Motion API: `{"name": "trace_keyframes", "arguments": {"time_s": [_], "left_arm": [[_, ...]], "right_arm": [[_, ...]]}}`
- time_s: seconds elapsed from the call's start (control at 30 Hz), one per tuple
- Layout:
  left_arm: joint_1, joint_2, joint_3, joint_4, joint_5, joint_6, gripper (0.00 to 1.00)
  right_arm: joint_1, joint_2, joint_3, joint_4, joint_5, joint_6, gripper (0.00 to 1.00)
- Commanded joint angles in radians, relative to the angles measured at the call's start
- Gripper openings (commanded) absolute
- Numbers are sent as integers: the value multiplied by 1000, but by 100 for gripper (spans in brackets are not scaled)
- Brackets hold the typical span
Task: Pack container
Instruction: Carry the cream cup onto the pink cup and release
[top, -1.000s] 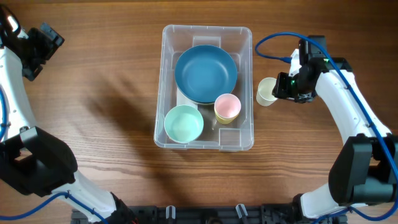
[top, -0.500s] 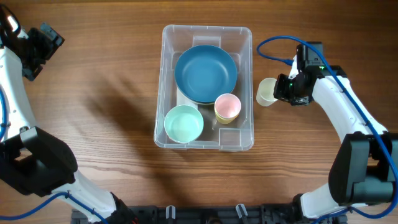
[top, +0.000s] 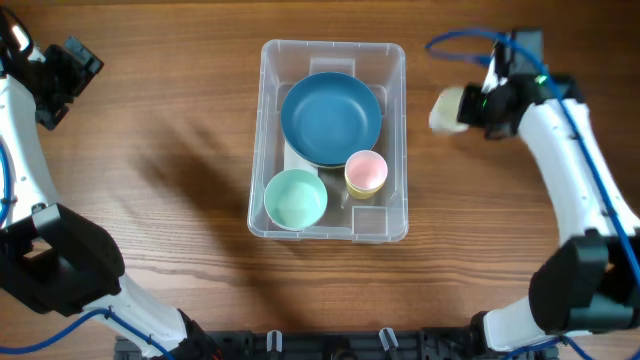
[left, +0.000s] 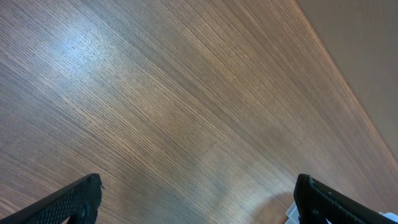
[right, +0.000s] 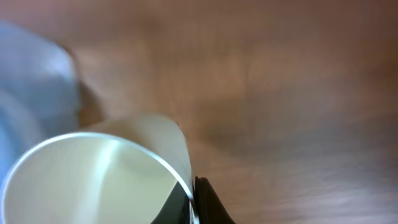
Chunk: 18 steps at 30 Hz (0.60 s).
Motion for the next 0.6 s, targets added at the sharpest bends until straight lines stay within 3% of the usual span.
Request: {"name": "trace_keyframes", "arguments": {"time_s": [0.0,0.13,0.37,0.57], "left_arm": [[2,-26,19,2,-3,-9,100],[2,-26,19,2,-3,-9,100],[2,-26,19,2,-3,-9,100],[2,-26,19,2,-3,-9,100]], "right_arm": [[36,-61,199,-83,-31,-93,4],[126,-61,268,-167,-146,-101,4],[332,-60,267,-289,-151,-102,4],[399,-60,219,-303,-142,-81,4]]}}
